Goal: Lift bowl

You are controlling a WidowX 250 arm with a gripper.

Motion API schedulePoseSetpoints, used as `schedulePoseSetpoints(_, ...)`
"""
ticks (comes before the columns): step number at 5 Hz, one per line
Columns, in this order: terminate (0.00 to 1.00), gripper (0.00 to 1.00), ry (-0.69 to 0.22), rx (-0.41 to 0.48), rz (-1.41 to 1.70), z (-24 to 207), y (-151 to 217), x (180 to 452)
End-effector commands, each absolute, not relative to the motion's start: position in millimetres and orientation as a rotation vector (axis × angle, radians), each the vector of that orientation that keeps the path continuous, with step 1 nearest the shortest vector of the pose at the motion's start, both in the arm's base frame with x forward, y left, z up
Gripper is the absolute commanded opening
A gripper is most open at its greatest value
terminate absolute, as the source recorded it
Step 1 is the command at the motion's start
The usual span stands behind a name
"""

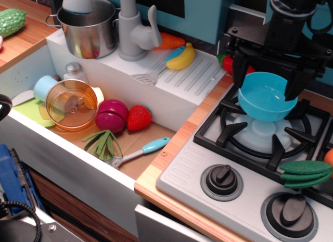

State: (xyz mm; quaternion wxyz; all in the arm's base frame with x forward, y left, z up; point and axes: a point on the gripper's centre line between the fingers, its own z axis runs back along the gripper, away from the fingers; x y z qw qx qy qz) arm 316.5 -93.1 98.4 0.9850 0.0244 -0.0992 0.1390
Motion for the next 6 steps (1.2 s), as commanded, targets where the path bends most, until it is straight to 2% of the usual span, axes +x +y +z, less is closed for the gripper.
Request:
schedulePoseSetpoints(1,0.0,1.0,-0.267,0.032,0.387,97,-83,325)
schedulePoseSetpoints(3,0.0,1.0,-0.275,0.008,0.403,70,-62,320)
schedulePoseSetpoints(4,0.0,1.0,-0.278,-0.052,0.41,68,-50,340)
schedulePoseSetpoints(6,0.0,1.0,-0.313,-0.1,0.42,52,-47,356)
